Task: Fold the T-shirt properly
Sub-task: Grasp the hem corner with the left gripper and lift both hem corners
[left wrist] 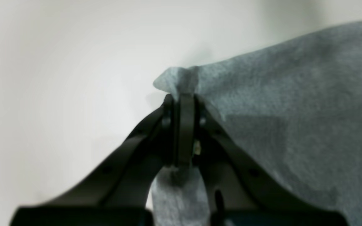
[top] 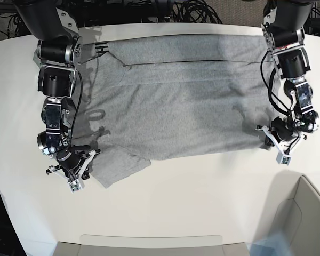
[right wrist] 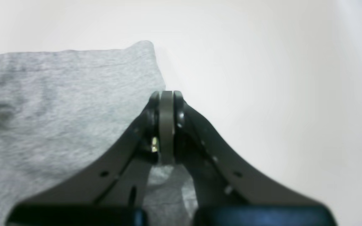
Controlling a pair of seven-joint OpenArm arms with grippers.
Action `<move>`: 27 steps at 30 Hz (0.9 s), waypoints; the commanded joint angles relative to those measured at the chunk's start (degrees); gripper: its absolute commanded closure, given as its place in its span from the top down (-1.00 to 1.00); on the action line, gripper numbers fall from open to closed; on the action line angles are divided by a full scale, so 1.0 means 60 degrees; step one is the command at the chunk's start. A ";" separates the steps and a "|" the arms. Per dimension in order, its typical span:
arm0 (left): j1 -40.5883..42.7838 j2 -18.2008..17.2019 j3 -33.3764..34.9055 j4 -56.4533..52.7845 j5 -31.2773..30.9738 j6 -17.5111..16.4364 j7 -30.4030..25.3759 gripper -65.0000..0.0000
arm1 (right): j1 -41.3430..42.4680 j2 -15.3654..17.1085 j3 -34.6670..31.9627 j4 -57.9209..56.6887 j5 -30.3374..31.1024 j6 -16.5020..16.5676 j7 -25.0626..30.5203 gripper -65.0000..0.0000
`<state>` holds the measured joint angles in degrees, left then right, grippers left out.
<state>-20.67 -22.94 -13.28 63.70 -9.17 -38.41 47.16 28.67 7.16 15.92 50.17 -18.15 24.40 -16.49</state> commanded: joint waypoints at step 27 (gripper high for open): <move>0.2338 0.0417 -0.1677 0.3735 -0.0135 -0.0096 0.1130 -1.00 | -0.1884 0.0016 0.0093 0.4041 0.0893 0.0585 -0.2035 -1.00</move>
<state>-5.67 -19.42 -23.24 85.12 -9.65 -39.07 54.92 15.97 6.81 16.34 73.32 -13.43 27.64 -30.00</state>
